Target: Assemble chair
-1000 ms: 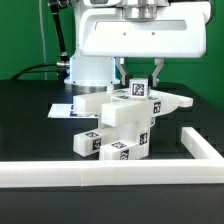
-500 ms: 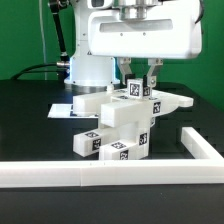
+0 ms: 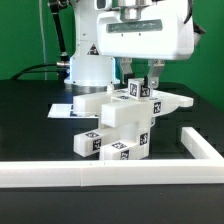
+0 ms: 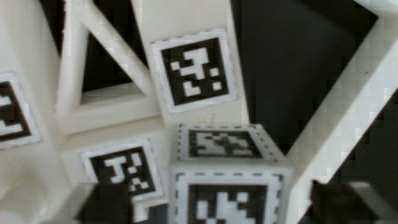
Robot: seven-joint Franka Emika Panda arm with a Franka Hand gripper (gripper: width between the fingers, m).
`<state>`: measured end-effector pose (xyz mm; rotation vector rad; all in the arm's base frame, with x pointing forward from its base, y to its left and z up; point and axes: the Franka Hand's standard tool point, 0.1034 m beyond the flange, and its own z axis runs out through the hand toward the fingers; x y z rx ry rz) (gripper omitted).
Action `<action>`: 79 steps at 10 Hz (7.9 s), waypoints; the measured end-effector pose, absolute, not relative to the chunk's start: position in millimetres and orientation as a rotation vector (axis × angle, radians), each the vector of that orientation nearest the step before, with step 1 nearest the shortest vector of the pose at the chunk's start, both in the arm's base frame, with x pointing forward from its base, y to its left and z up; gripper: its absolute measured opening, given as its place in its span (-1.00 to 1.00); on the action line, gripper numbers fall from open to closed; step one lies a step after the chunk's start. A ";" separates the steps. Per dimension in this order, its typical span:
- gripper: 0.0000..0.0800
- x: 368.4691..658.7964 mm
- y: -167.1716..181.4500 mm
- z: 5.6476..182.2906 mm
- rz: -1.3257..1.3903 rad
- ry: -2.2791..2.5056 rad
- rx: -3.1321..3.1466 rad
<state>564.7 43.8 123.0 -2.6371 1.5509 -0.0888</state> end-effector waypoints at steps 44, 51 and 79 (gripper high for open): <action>0.62 568.4 56.1 121.7 -0.174 1.091 -2.859; 0.62 567.5 54.8 120.6 -0.197 0.274 -3.087; -0.28 568.3 50.5 119.6 -0.157 1.631 -2.561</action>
Offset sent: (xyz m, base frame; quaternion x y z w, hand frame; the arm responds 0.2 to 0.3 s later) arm -0.0006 0.0034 0.0018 0.0105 0.0091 -0.2700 0.9628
